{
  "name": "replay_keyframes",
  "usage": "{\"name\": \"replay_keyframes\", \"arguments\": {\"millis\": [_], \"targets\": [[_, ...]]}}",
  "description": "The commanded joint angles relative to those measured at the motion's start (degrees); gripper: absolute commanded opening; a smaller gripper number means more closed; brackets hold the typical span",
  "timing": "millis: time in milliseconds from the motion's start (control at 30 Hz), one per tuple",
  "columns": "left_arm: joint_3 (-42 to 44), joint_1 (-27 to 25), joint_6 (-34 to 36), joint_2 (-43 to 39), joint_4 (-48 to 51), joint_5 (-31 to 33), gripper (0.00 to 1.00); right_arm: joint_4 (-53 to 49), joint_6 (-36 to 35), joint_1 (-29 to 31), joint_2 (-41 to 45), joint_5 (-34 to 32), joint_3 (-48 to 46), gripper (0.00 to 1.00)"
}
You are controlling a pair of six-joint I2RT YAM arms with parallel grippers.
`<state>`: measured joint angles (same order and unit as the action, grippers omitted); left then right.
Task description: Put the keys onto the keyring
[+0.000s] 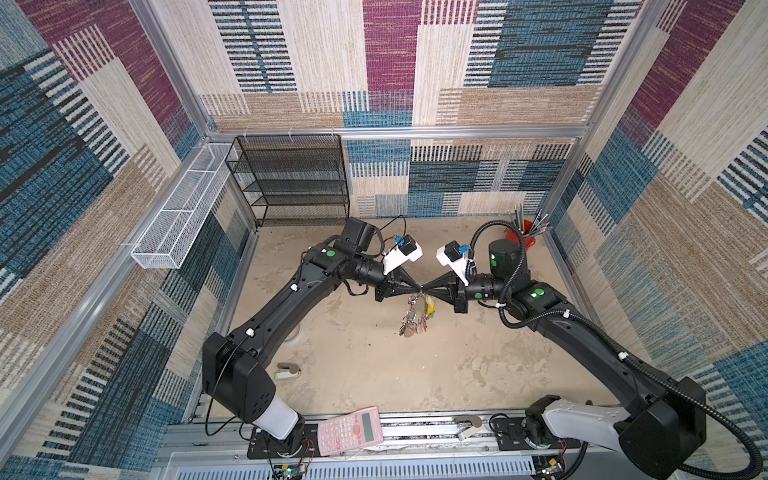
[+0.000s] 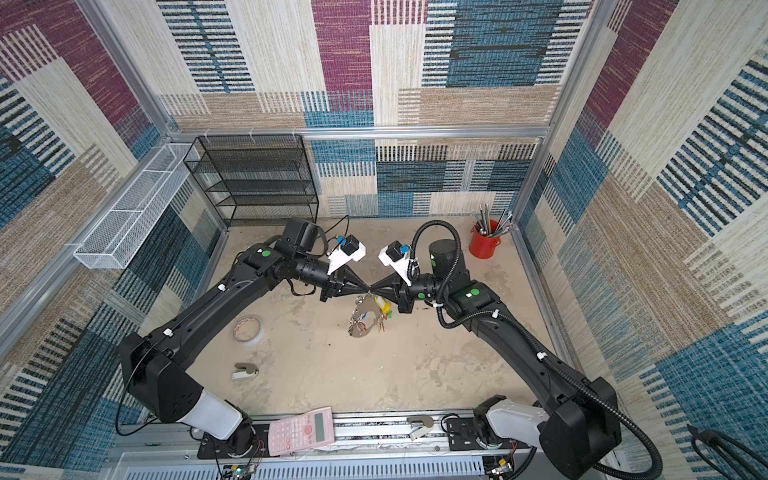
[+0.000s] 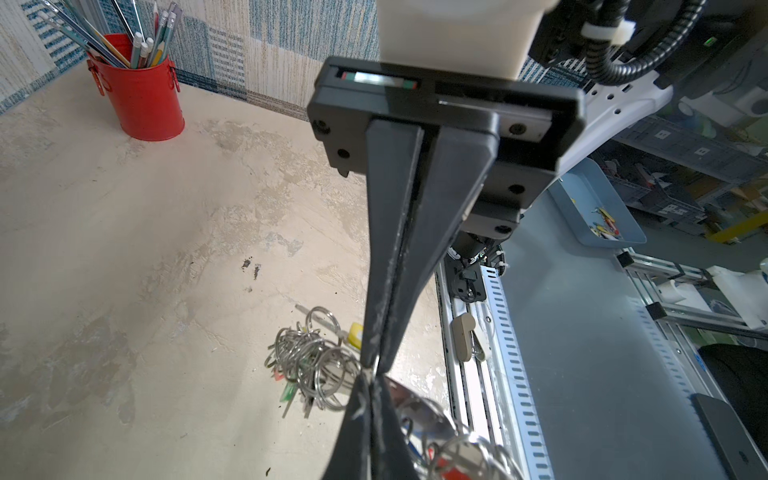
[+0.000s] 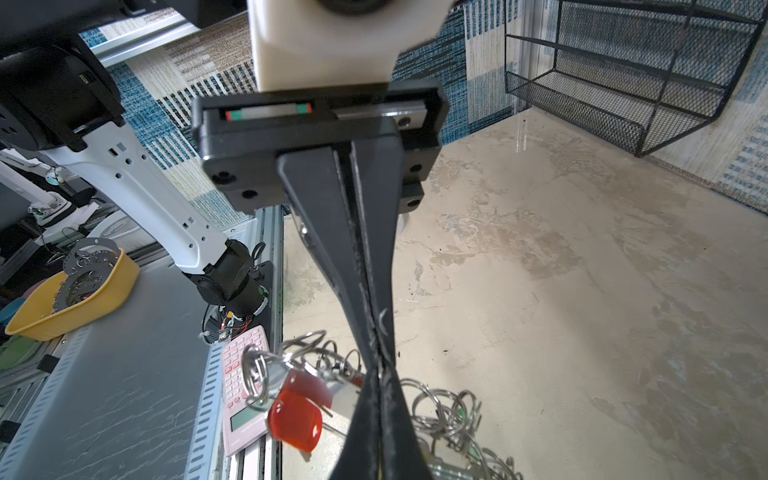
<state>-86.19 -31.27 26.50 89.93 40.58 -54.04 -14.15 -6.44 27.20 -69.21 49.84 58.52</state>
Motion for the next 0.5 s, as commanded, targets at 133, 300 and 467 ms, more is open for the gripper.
{"name": "replay_keyframes", "arguments": {"millis": [133,300,467], "targets": [[6.24,0.02,-9.20,-3.93,-13.67,-2.78,0.00,8.29,5.75,-1.75,2.29,-6.03,-2.21,0.23],[10.85,0.17,-14.77,-6.62,-21.78,-3.58,0.00,12.15,9.84,-5.12,6.29,-3.43,-6.49,0.32],[15.70,0.46,-21.76,-8.84,-32.36,-4.65,0.00,12.19,10.18,-5.13,7.24,-0.21,-8.55,0.34]]}}
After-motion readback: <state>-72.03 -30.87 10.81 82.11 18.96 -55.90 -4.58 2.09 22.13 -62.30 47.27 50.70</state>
